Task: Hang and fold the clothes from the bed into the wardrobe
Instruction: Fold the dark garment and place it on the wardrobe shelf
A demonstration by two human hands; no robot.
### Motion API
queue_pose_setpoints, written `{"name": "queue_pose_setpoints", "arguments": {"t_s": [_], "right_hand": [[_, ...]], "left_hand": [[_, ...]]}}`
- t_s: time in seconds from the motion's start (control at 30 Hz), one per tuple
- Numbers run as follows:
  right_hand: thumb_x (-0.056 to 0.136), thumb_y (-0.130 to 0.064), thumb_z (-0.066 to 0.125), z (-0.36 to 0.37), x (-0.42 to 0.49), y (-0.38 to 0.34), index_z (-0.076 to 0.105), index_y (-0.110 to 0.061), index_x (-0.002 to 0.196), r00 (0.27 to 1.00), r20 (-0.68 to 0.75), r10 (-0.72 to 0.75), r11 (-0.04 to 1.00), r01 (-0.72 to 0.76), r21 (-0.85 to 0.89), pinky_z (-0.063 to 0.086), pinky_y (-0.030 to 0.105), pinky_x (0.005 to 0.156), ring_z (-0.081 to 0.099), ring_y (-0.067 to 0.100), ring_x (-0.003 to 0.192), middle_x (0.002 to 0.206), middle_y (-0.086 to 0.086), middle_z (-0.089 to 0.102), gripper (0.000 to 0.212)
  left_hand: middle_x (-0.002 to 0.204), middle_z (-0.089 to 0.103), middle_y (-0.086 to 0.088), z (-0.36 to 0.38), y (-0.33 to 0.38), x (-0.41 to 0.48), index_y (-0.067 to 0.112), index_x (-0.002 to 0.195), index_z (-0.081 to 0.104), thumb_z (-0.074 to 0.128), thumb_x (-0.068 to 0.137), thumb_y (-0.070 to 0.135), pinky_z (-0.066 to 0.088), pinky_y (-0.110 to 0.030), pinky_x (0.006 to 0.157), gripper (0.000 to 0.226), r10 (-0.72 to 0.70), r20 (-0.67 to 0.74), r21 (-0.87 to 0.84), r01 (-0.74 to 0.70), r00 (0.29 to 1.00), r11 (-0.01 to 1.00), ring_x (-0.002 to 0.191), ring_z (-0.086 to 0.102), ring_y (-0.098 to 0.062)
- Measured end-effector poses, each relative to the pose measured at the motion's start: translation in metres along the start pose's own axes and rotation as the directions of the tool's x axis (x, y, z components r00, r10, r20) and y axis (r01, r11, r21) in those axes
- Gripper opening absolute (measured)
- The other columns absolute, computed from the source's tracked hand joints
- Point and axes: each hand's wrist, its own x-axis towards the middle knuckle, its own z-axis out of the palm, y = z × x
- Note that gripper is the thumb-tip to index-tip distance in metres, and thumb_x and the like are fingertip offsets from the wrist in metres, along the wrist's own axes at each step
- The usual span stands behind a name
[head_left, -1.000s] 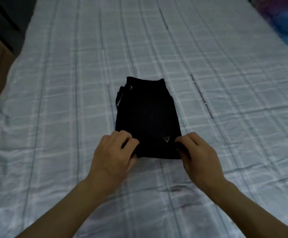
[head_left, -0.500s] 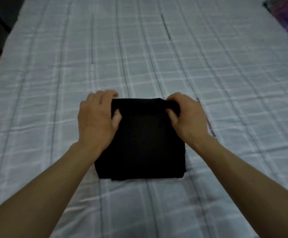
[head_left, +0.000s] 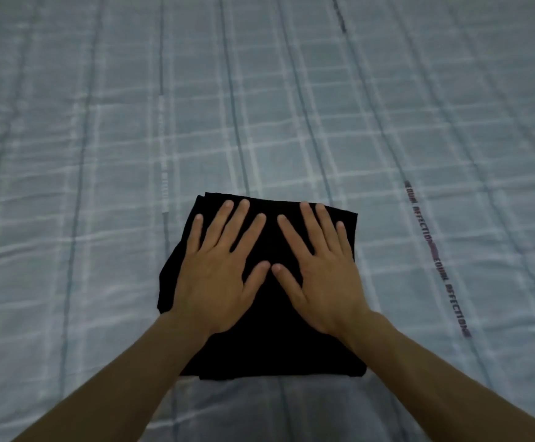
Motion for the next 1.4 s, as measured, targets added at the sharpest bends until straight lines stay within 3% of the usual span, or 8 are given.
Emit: {"name": "queue_pose_setpoints", "arguments": {"t_s": [0.23,0.47,0.6,0.77,0.9,1.07,1.27,1.4], "right_hand": [[0.099,-0.059,0.029,0.003,0.009,0.003,0.02,-0.029,0.157,0.999,-0.015,0.033,0.999,-0.032,0.028,0.009,0.051,0.123,-0.003,0.025,0.153,0.166,0.006,0.01,0.066],[0.099,-0.054,0.031,-0.019,-0.011,-0.002,0.008,-0.03,0.158,0.995,0.096,-0.007,1.0,0.007,0.004,-0.003,0.048,0.123,-0.018,0.024,0.151,0.166,0.006,-0.009,0.068],[0.095,-0.063,0.034,-0.021,-0.073,-0.013,0.01,-0.034,0.158,0.989,0.13,-0.071,0.997,0.066,0.038,0.007,0.049,0.123,-0.012,0.024,0.152,0.166,0.004,-0.007,0.073],[0.079,-0.078,0.052,-0.016,-0.124,-0.013,0.015,-0.034,0.157,0.985,0.171,-0.034,0.999,0.033,0.011,0.021,0.054,0.119,-0.001,0.028,0.153,0.167,0.006,0.003,0.097],[0.081,-0.058,0.063,-0.016,-0.113,-0.017,0.036,-0.026,0.152,0.996,0.085,-0.027,0.999,0.03,-0.024,0.028,0.06,0.115,0.018,0.036,0.15,0.16,0.016,0.027,0.082],[0.052,-0.019,0.095,-0.021,-0.096,-0.022,0.059,-0.018,0.136,0.998,0.063,-0.019,0.989,0.029,-0.146,0.044,0.059,0.103,0.049,0.046,0.131,0.14,0.025,0.053,0.091],[0.044,0.001,0.09,-0.039,-0.089,-0.027,0.072,-0.01,0.115,0.999,-0.039,-0.038,0.993,0.033,-0.112,0.059,0.044,0.077,0.069,0.037,0.101,0.12,0.016,0.067,0.074],[0.051,0.001,0.087,-0.071,-0.082,-0.04,0.071,-0.01,0.112,0.997,-0.071,-0.041,0.998,0.037,-0.059,0.056,0.036,0.06,0.067,0.028,0.075,0.117,0.013,0.065,0.064]], "left_hand": [[0.166,0.018,0.002,0.007,-0.005,0.012,0.029,0.158,0.022,0.03,0.099,0.059,0.01,-0.055,0.122,0.067,-0.013,0.051,-0.025,0.015,0.999,1.0,0.154,0.006,-0.02],[0.168,0.004,-0.002,-0.008,0.006,-0.012,0.027,0.16,0.015,0.023,0.1,0.059,-0.004,-0.058,0.122,0.068,0.018,0.049,0.068,-0.022,0.999,0.997,0.155,-0.006,-0.024],[0.168,0.006,-0.004,-0.013,0.007,-0.066,0.029,0.158,0.022,0.03,0.099,0.06,0.007,-0.059,0.122,0.067,0.084,0.069,0.013,-0.085,0.994,0.996,0.155,-0.003,-0.028],[0.168,0.011,-0.005,-0.01,0.002,-0.117,0.028,0.158,0.025,0.044,0.092,0.069,0.018,-0.055,0.121,0.08,0.187,0.136,-0.021,-0.186,0.973,0.982,0.155,0.006,-0.028],[0.163,0.028,-0.01,-0.012,0.005,-0.111,0.024,0.152,0.039,0.069,0.072,0.061,0.025,-0.055,0.118,0.092,0.182,0.14,0.019,-0.186,0.973,0.982,0.152,0.019,-0.031],[0.134,0.061,-0.016,-0.019,0.014,-0.091,0.014,0.122,0.069,0.096,0.035,0.028,0.049,-0.056,0.099,0.092,0.137,0.081,0.063,-0.142,0.987,0.988,0.126,0.056,-0.04],[0.104,0.07,-0.012,-0.041,0.019,-0.087,0.01,0.102,0.075,0.092,0.037,0.003,0.053,-0.044,0.076,0.067,0.13,-0.092,0.084,-0.122,0.987,0.989,0.094,0.068,-0.035],[0.105,0.069,-0.015,-0.077,0.023,-0.086,0.007,0.097,0.075,0.089,0.042,-0.005,0.051,-0.046,0.076,0.058,0.115,-0.24,0.084,-0.098,0.964,0.992,0.095,0.067,-0.036]]}}
